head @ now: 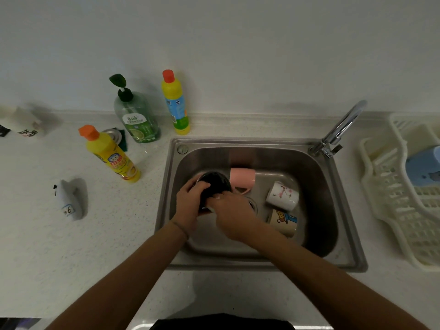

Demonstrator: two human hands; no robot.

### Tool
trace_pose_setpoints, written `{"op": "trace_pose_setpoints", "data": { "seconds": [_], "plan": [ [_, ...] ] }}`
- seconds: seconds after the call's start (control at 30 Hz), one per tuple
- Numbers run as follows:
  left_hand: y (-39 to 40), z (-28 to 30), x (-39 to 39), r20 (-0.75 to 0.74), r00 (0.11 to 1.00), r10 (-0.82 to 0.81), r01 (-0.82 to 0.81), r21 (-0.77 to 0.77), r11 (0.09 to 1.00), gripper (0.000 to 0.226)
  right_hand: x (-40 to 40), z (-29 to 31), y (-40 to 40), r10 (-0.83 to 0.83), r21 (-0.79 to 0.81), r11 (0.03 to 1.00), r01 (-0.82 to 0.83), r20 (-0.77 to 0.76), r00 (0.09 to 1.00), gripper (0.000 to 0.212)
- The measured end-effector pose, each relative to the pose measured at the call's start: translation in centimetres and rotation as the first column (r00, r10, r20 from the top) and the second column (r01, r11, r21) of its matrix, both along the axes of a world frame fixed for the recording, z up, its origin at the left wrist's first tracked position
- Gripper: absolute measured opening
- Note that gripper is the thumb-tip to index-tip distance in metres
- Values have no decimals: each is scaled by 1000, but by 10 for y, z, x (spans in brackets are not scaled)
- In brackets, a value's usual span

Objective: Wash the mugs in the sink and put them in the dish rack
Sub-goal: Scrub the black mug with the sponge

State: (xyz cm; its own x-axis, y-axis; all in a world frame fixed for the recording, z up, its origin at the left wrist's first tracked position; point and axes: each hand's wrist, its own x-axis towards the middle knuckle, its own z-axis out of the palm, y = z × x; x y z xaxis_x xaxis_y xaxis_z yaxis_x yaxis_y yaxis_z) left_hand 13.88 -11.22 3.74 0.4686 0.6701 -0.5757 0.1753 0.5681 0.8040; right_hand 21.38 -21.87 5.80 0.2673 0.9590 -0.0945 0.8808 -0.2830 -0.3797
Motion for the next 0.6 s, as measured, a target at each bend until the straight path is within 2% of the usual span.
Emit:
{"op": "trace_pose_setpoints", "data": {
  "seconds": [0.03, 0.1, 0.2, 0.23, 0.27, 0.33, 0.4, 0.43, 0.53, 0.57, 0.6],
  "plan": [
    [2, 0, -1, 0, 1000, -25, 25, 12, 1000, 30, 5, 0, -2, 54, -28, 998, -51, 99, 994, 36],
    [1, 2, 1, -2, 1000, -27, 27, 45, 999, 31, 2, -1, 0, 35, -53, 998, -31, 94, 995, 36],
    [-4, 6, 3, -24, 1000, -14, 15, 51, 999, 32, -10, -1, 12, -130, -111, 987, 112, -180, 975, 32],
    [-4, 7, 1, -36, 999, -37, 39, 45, 998, 32, -11, -2, 10, -119, -116, 988, 97, -203, 972, 32],
    [-3, 8, -2, -49, 996, -72, 74, 39, 996, 31, -8, -3, 5, -71, -110, 992, 55, -149, 986, 32],
    [2, 5, -9, -78, 985, -154, 157, 32, 987, 29, -1, -6, -6, 93, -142, 986, -83, 65, 993, 33],
    [3, 3, -12, -90, 978, -186, 190, 38, 981, 26, 0, -8, -11, 116, -153, 984, -95, 138, 984, 33],
    [0, 3, -11, -92, 981, -173, 177, 44, 983, 26, -5, -7, -7, 80, -152, 986, -62, 118, 990, 32],
    [-7, 5, -7, -94, 988, -122, 127, 50, 991, 25, -19, -6, 7, -122, -135, 986, 102, -141, 982, 29],
    [-5, 5, -7, -96, 988, -125, 130, 49, 990, 25, -19, -5, 6, -120, -131, 987, 98, -171, 978, 28],
    [-2, 5, -9, -99, 985, -141, 146, 44, 988, 24, -15, -5, 3, -62, -125, 991, 48, -112, 992, 28]
  ]
}}
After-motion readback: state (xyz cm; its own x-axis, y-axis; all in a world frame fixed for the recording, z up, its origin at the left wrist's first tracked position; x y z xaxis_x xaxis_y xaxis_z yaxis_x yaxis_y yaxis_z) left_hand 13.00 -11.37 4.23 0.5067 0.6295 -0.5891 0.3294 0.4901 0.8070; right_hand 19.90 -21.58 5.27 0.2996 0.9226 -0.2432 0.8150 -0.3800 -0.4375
